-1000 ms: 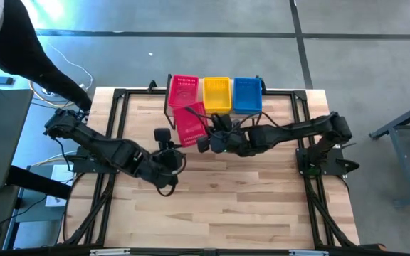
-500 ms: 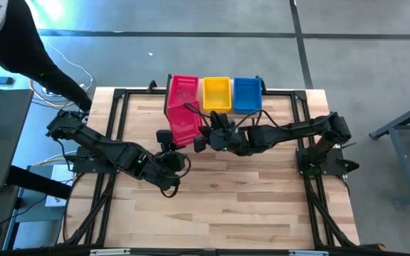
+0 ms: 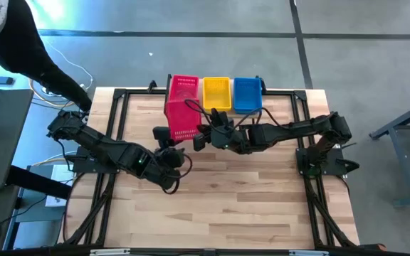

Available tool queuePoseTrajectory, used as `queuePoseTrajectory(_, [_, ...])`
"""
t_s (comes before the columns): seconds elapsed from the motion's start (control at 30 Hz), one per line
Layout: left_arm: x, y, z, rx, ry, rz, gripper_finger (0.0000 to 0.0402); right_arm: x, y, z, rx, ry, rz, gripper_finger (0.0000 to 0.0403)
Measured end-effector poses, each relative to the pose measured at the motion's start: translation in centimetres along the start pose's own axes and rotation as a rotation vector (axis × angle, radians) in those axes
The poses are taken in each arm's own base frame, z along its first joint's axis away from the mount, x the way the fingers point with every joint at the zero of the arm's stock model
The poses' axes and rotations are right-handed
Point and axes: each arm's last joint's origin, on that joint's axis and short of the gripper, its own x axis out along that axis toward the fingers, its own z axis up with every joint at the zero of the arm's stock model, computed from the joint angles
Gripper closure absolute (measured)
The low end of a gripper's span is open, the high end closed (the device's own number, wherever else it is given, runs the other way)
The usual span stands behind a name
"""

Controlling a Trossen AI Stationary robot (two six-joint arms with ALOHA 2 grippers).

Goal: Stack baskets on shelf by color
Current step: Stack the red basket on top of the red basket on the shelf

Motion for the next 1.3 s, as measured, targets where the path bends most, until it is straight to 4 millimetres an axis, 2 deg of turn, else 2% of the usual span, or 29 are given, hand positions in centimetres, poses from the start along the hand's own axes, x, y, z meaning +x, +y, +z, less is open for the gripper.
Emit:
queuePoseTrajectory(0.2, [0.1,0.3,-0.1,0.020,0.003,0.082,0.0266,-0.2,0.2,-0.2,0.018,0.020,0.021,0.0402])
queuePoseTrajectory(0.43, [0.7,0.5,-0.3,0.013,0.044,-0.002,0.0266,-0.2,0.3,-0.2,0.026,0.012,0.029,0.0402])
queuePoseTrajectory(0.67, [1.2,1.0,-0.8,-0.011,0.091,0.023,0.0269,-0.3,0.9,0.3,0.046,-0.004,0.101,0.0402])
queuePoseTrajectory(0.8, [1.3,1.1,-0.9,-0.014,0.104,0.021,0.0296,-0.4,0.9,0.4,0.039,-0.005,0.106,0.0403])
queuePoseTrajectory(1.03, [1.2,1.0,-0.9,-0.010,0.101,0.018,0.0389,-0.4,0.8,0.5,0.033,-0.001,0.106,0.0403])
queuePoseTrajectory(1.17, [1.1,0.9,-0.9,0.008,0.097,0.011,0.0395,-0.3,0.8,0.7,-0.005,-0.014,0.104,0.0399])
queuePoseTrajectory(1.3, [1.1,0.9,-1.0,0.034,0.109,-0.001,0.0399,-0.1,0.5,1.2,-0.011,-0.028,0.095,0.0378])
